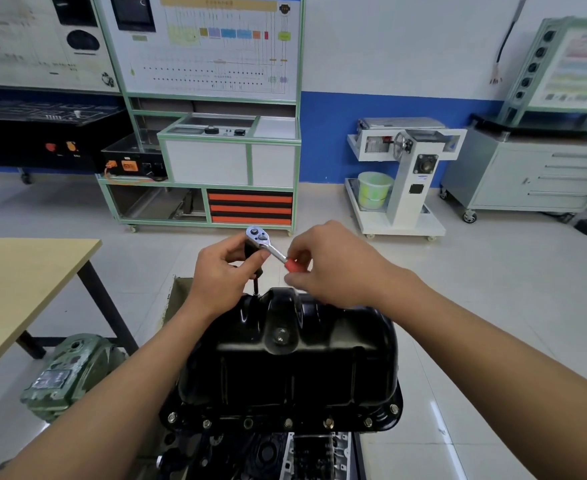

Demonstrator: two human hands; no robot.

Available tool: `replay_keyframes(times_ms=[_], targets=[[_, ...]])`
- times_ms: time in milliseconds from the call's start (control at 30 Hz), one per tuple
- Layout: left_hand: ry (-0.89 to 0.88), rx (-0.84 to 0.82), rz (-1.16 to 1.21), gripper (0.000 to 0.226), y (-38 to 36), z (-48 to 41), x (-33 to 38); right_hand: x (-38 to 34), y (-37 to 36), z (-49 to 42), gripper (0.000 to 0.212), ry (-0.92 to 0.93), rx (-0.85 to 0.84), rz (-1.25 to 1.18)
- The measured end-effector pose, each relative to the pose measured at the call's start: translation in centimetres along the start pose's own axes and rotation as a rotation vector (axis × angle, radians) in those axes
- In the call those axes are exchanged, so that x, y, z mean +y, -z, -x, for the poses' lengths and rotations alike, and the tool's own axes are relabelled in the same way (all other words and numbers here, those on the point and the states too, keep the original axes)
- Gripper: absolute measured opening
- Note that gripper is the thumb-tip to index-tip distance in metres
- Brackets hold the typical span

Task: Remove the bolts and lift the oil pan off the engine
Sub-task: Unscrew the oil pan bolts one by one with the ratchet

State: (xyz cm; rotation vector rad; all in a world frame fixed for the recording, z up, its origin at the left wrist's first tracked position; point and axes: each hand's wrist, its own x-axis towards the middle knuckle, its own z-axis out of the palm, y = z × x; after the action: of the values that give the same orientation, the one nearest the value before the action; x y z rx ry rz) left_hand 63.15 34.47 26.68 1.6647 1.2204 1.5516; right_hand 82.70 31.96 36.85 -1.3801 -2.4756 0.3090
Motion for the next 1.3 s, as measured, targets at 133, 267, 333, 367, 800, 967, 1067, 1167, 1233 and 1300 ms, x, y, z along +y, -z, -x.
replay_keyframes(times_ms=[133, 267, 333, 367, 800, 967, 1067, 1167, 1233, 1300], targets=[[0.007, -0.012, 0.008, 0.031, 0.1, 0.0, 0.0, -1.0, -0.7, 0.1, 0.022, -0.022, -0.034, -0.042], [0.013, -0.010, 0.032, 0.032, 0.1, 0.0, 0.2, -0.1, 0.1, -0.4, 0.016, -0.026, -0.044, -0.042], [0.018, -0.031, 0.040, 0.033, 0.1, 0.0, 0.3, 0.6, 0.9, -0.9, 0.010, -0.027, -0.039, 0.027], [0.016, -0.049, 0.036, 0.033, 0.1, 0.0, 0.4, 0.9, 1.1, -1.3, 0.011, -0.024, -0.026, 0.079], [0.009, -0.104, 0.051, 0.018, 0.1, 0.1, 0.0, 3.6, -1.2, -5.2, 0.066, 0.034, 0.057, 0.182], [0.019, -0.085, 0.039, 0.020, 0.0, 0.0, -0.2, 4.0, -1.7, -5.1, 0.064, 0.046, 0.058, 0.155], [0.027, -0.082, 0.034, 0.021, 0.0, 0.0, -0.1, 3.9, -1.3, -4.3, 0.053, 0.058, 0.093, 0.177], [0.035, -0.067, 0.024, 0.021, 0.1, 0.0, -0.2, 3.4, -0.7, -3.2, 0.038, 0.030, 0.103, 0.248], [0.038, -0.064, 0.022, 0.020, 0.1, 0.0, -0.2, 2.9, -0.4, -2.4, 0.024, 0.001, 0.107, 0.312], [0.032, -0.062, 0.023, 0.021, 0.1, 0.0, -0.2, 2.2, -0.1, -1.5, 0.015, -0.017, 0.123, 0.347]])
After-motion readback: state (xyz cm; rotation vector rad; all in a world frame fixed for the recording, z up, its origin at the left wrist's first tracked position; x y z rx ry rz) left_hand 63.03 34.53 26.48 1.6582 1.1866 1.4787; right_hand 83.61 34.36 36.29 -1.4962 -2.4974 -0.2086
